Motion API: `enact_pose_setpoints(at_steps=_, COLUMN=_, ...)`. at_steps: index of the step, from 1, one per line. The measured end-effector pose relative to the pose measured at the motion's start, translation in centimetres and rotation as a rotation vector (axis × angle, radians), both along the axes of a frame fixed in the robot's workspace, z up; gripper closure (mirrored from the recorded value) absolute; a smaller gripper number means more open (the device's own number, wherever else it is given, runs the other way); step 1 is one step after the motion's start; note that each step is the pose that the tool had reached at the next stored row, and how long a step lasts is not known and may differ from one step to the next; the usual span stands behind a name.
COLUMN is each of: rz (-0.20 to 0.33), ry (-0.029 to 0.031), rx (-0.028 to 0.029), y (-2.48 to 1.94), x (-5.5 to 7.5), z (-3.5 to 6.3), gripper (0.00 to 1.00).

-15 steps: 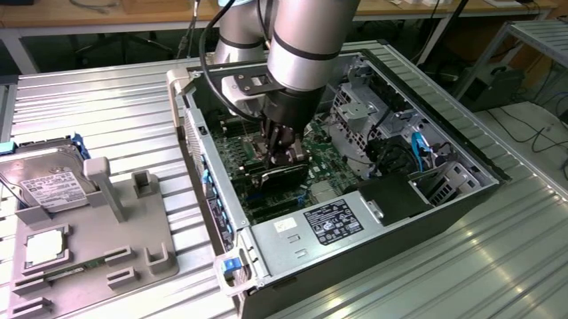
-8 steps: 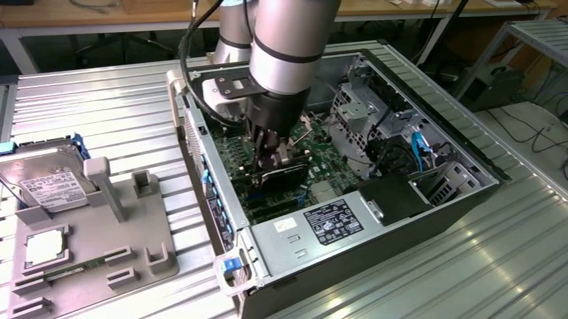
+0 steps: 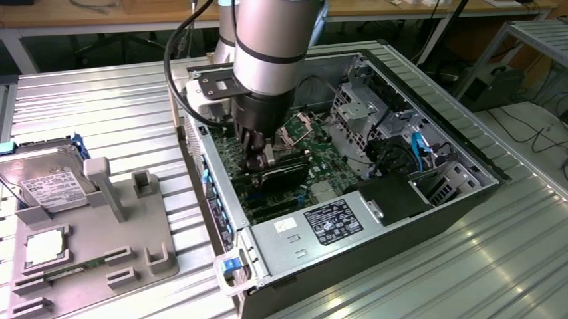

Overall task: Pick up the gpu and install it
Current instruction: 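Press down on the gpu until it lock into place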

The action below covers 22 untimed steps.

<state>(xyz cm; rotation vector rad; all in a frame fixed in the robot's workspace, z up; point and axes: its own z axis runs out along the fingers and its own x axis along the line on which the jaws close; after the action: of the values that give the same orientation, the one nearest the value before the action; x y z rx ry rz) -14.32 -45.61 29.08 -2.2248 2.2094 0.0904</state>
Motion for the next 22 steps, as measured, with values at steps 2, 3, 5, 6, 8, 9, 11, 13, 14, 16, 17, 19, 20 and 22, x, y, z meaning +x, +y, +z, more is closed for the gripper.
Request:
enact_pose_setpoints(at_steps=2, rz=0.0, ry=-0.0001, rx=0.0004, y=0.14, x=-0.2, z=-0.21, gripper=0.89)
enact_pose_setpoints(at_steps=3, rz=0.0, ry=0.0006, rx=-0.0003, y=0.14, x=-0.2, z=-0.28, gripper=0.89)
enact_pose_setpoints(at_steps=5, rz=0.0, ry=0.0034, rx=-0.0022, y=0.14, x=-0.4, z=-0.47, gripper=0.89)
enact_pose_setpoints(at_steps=6, rz=0.0, ry=0.0049, rx=-0.003, y=0.14, x=-0.5, z=-0.58, gripper=0.89)
enact_pose_setpoints(at_steps=8, rz=0.0, ry=0.0074, rx=-0.0041, y=0.13, x=-0.6, z=-1.18, gripper=0.89)
enact_pose_setpoints(at_steps=9, rz=0.0, ry=0.008, rx=-0.0042, y=0.14, x=-0.6, z=-1.43, gripper=0.89)
enact_pose_setpoints(at_steps=11, rz=0.0, ry=0.0097, rx=-0.0044, y=0.14, x=-0.7, z=-1.5, gripper=0.89)
enact_pose_setpoints(at_steps=13, rz=0.0, ry=0.0129, rx=-0.0042, y=0.14, x=-0.7, z=-1.55, gripper=0.89)
enact_pose_setpoints(at_steps=14, rz=0.0, ry=0.0166, rx=-0.0042, y=0.14, x=-0.7, z=-1.6, gripper=0.89)
enact_pose_setpoints(at_steps=16, rz=0.0, ry=0.0227, rx=-0.0047, y=0.14, x=-0.7, z=-1.74, gripper=0.89)
enact_pose_setpoints(at_steps=17, rz=0.0, ry=0.0246, rx=-0.0053, y=0.13, x=-0.7, z=-1.83, gripper=0.89)
enact_pose_setpoints(at_steps=19, rz=0.0, ry=0.0273, rx=-0.0047, y=0.14, x=-0.7, z=-2.09, gripper=0.89)
enact_pose_setpoints(at_steps=20, rz=0.0, ry=0.0273, rx=-0.0044, y=0.14, x=-0.7, z=-2.13, gripper=0.89)
enact_pose_setpoints(at_steps=22, rz=0.0, ry=0.0273, rx=-0.0045, y=0.14, x=-0.7, z=-2.13, gripper=0.89)
